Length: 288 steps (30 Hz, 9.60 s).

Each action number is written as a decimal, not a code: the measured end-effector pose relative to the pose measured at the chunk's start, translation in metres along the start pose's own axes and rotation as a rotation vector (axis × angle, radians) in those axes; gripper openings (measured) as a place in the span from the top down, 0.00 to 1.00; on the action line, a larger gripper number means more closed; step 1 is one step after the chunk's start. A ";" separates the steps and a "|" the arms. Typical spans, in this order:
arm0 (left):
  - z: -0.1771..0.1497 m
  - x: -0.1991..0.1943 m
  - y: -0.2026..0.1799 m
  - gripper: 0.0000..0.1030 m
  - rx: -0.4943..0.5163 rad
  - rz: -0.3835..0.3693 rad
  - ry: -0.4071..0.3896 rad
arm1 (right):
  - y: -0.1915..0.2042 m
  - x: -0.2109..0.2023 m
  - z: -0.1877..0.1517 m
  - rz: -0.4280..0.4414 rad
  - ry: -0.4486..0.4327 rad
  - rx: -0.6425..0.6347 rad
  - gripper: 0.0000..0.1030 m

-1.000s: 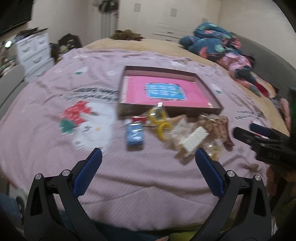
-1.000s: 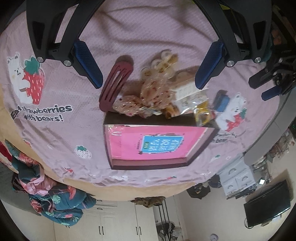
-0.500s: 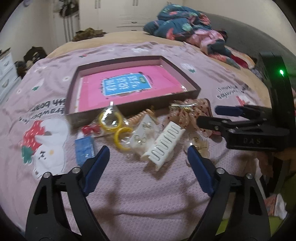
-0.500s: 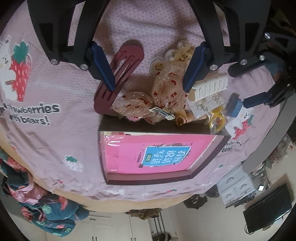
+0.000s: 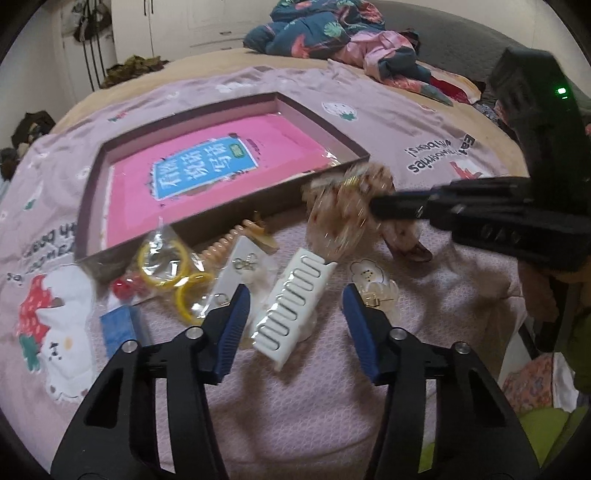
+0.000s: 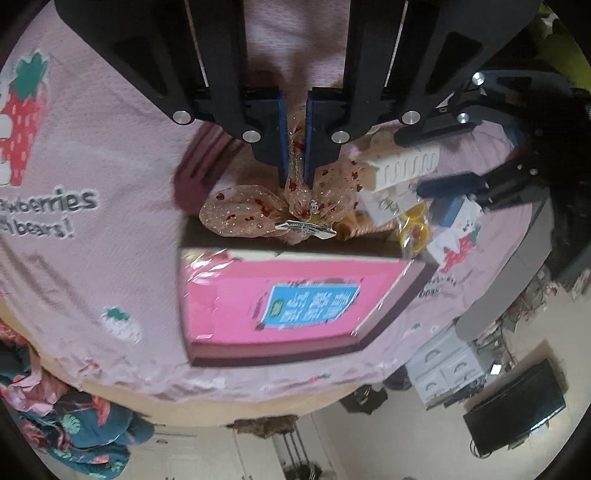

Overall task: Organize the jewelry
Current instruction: 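Lower the white claw clip into the tray with the left tool while the right tool places the bow clip, then withdraw both open tools from the tray back toward the jewelry, then grasp the blue box with the left tool while the right tool grasps the earring card, then place the blue box on the pink book with the left tool while the right tool places the earring card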

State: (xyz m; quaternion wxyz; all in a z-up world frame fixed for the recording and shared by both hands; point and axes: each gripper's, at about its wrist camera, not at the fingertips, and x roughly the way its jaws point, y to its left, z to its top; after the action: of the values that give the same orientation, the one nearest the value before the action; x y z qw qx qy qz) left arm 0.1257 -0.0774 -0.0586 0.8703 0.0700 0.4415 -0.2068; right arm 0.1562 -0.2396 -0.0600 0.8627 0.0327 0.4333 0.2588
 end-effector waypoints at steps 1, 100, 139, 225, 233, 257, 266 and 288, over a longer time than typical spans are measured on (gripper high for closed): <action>0.000 0.004 0.000 0.58 0.001 -0.005 0.012 | -0.004 -0.004 0.001 0.001 -0.009 0.004 0.94; 0.066 -0.074 0.131 0.14 -0.360 0.253 -0.222 | -0.001 -0.062 0.046 -0.107 -0.212 0.082 0.22; -0.031 -0.114 0.111 0.14 -0.390 0.301 -0.187 | 0.070 -0.040 -0.002 -0.048 -0.123 -0.070 0.15; 0.053 -0.053 0.084 0.76 -0.317 0.131 -0.142 | 0.000 -0.043 0.026 -0.100 -0.161 -0.061 0.39; 0.071 -0.044 0.086 0.75 -0.325 0.138 -0.160 | -0.011 -0.046 0.044 -0.119 -0.197 -0.042 0.39; 0.088 0.026 0.114 0.75 -0.365 0.145 -0.083 | -0.032 0.010 0.091 -0.165 -0.163 -0.001 0.39; 0.084 0.050 0.115 0.75 -0.364 0.120 -0.044 | -0.037 0.039 0.086 -0.192 -0.110 0.012 0.39; 0.078 0.039 0.125 0.55 -0.361 0.076 -0.095 | -0.016 0.089 0.068 -0.217 0.012 -0.049 0.38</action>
State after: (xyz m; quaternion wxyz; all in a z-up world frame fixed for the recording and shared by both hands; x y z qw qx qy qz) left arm 0.2568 0.0000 -0.0503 0.8957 -0.0806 0.4269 -0.0945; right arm 0.2585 -0.1994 -0.0867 0.8835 -0.0371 0.4330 0.1746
